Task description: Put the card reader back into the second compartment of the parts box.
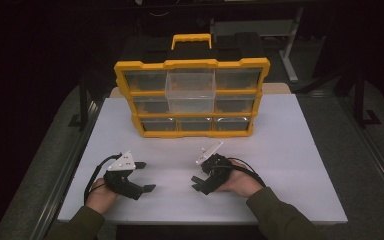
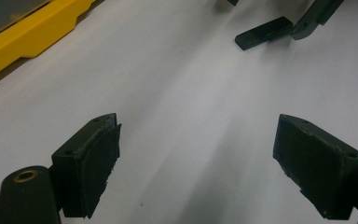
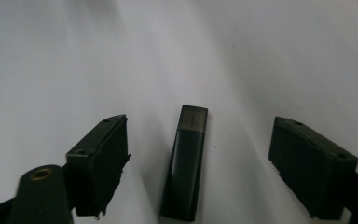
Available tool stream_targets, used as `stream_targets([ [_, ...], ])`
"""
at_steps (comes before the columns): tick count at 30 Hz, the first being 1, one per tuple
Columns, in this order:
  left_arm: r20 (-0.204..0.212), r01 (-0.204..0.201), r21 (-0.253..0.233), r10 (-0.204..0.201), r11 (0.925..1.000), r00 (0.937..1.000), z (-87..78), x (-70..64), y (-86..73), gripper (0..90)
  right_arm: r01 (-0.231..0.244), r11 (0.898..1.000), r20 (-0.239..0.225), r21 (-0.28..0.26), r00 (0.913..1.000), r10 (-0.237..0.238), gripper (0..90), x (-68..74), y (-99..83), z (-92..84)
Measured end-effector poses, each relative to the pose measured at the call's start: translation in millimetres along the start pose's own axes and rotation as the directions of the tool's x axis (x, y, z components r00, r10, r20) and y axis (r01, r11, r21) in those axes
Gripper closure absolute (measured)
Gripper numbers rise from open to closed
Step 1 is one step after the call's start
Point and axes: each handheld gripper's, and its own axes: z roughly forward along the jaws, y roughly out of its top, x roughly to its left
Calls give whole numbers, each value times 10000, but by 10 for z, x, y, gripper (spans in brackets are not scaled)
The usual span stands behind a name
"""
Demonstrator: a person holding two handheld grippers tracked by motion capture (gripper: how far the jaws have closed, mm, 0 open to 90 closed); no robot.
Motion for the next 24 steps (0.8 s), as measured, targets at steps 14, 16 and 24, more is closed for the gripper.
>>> stream_targets([
  [14, -4, 2, -8, -2, 10000, 10000, 1, -1, 1, 146, 144, 9991, -288, 398, 9995, -132, 521, -1, -12, -1],
  [16, -5, 7, -9, -7, 10000, 10000, 2, 0, 1, 146, 197, 9987, -299, 472, 9994, -183, 557, 1, -14, 4],
  [24, -2, -6, 0, 6, 10000, 10000, 2, -2, 2, 146, 253, 9977, -323, 637, 9992, -233, 614, 12, -18, 18],
])
